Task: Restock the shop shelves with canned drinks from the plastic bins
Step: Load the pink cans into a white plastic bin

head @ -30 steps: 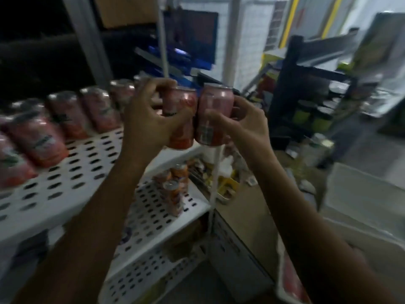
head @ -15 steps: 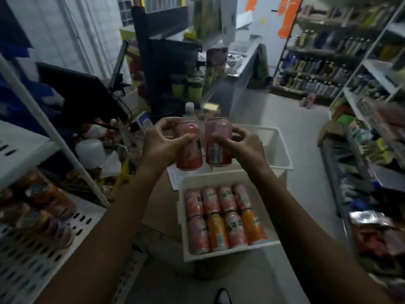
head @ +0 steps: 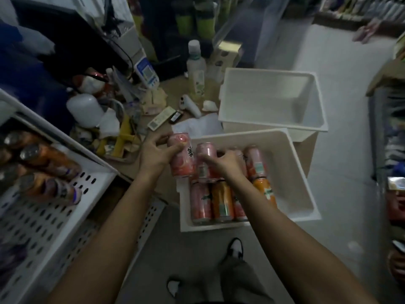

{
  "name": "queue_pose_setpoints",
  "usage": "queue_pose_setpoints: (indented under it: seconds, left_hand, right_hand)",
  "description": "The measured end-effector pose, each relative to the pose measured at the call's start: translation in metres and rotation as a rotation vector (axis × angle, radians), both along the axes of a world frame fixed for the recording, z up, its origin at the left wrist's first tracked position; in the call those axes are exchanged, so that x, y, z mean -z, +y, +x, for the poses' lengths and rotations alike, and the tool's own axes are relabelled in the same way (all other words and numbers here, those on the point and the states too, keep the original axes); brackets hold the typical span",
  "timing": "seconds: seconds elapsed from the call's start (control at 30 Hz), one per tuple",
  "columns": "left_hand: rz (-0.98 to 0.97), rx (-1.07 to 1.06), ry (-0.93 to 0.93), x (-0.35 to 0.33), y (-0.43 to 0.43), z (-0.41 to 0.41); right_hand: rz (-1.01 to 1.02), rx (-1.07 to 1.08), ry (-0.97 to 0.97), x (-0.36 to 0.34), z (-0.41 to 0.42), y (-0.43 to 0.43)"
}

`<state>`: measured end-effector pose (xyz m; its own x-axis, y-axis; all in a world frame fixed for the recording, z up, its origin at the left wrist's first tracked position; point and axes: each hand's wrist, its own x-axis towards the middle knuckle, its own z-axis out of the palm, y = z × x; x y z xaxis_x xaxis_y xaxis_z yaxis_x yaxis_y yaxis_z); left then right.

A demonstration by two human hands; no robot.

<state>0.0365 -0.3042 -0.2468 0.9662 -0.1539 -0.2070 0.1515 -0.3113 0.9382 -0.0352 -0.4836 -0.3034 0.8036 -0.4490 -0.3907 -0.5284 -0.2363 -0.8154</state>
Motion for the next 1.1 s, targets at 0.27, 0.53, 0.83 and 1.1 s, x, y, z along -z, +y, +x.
queue_pose_setpoints:
  seconds: [0.27,0.53,0.83,1.1]
  left_hand:
    - [-0.036,-0.076,0.095,0.002,0.043,-0.001]
    - [-0.101,-0.001,0.137,-0.006,0.018,-0.004]
    - [-0.043,0.175,0.107,0.007,-0.063,-0.003]
    - [0.176,0.216,-0.01,0.029,-0.081,-0.003]
  right_hand:
    - [-0.131,0.029,0.038,0.014,0.024,0.036]
    - [-0.016,0.042,-0.089,-0.002,0.014,0.017]
    - [0.477,-0.108,-0.135,-0.022,-0.014,-0.043]
    - [0.252,0.087,0.002,0.009,-0.013,-0.06]
